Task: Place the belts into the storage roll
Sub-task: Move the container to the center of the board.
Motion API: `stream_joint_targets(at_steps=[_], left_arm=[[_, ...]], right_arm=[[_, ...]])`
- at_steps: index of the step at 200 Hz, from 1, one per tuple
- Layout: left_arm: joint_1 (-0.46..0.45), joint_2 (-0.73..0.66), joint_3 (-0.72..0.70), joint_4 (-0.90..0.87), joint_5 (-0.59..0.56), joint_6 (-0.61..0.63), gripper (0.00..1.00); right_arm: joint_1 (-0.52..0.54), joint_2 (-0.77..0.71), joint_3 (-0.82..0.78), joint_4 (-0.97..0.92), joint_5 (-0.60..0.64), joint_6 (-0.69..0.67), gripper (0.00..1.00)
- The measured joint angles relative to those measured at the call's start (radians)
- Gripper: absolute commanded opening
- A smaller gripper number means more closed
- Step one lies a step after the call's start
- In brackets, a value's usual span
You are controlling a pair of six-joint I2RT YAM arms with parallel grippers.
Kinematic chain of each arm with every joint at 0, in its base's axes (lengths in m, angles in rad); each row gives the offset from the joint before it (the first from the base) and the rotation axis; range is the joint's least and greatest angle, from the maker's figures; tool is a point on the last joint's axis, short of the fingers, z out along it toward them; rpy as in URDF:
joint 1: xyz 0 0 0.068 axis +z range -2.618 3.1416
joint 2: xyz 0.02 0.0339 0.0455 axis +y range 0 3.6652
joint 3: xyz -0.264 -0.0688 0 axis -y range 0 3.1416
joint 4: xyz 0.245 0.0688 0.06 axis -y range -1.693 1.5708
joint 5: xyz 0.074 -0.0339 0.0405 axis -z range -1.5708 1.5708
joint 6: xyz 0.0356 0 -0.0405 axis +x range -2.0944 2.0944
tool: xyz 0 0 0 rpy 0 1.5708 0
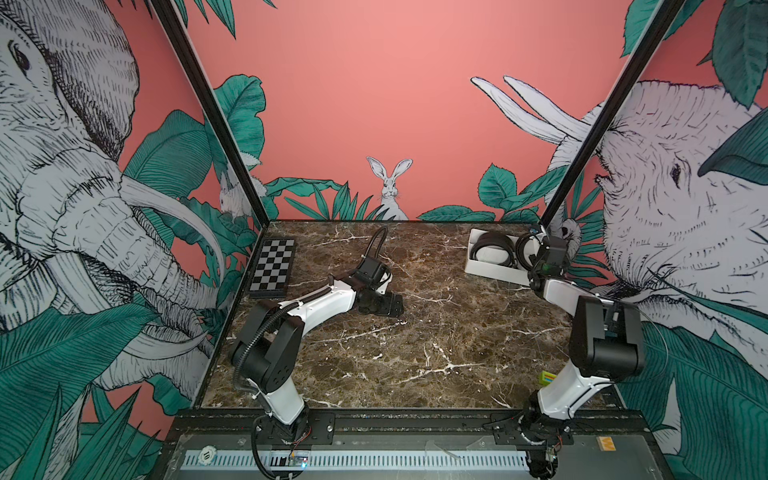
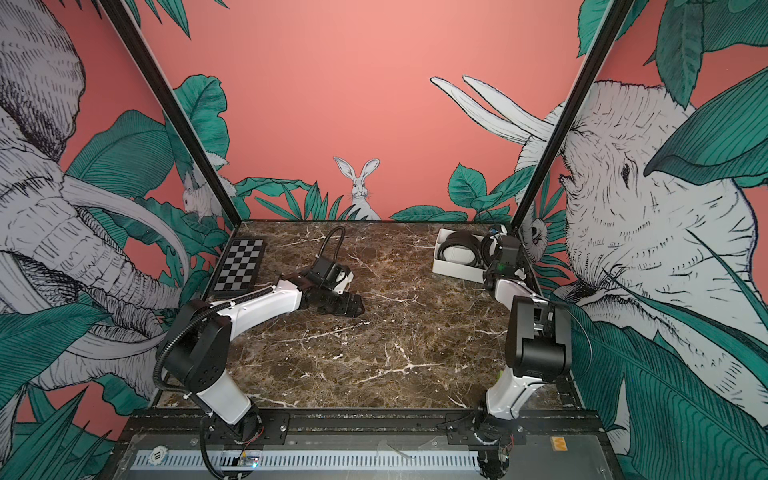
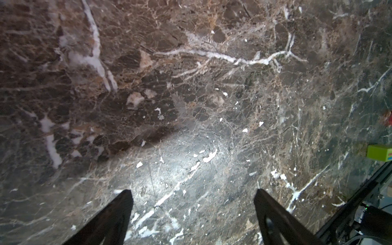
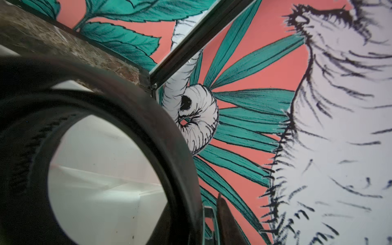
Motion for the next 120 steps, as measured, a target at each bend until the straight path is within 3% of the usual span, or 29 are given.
stream_joint_targets(at_steps=[42, 75, 120], left_arm=[[0.016, 0.0, 0.0, 0.006, 0.013, -0.001, 0.93], [0.03, 0.005, 0.0, 0.019, 0.021, -0.003, 0.93], [0.039, 0.033, 0.0, 0.022, 0.024, -0.003, 0.94]], right_arm=[[-0.053, 0.001, 0.0, 0.047, -0.11, -0.129, 0.0], [-0.084, 0.001, 0.0, 0.02, -0.275, -0.21, 0.0], [-0.1, -0.035, -0.038, 0.012, -0.439, -0.212, 0.0]])
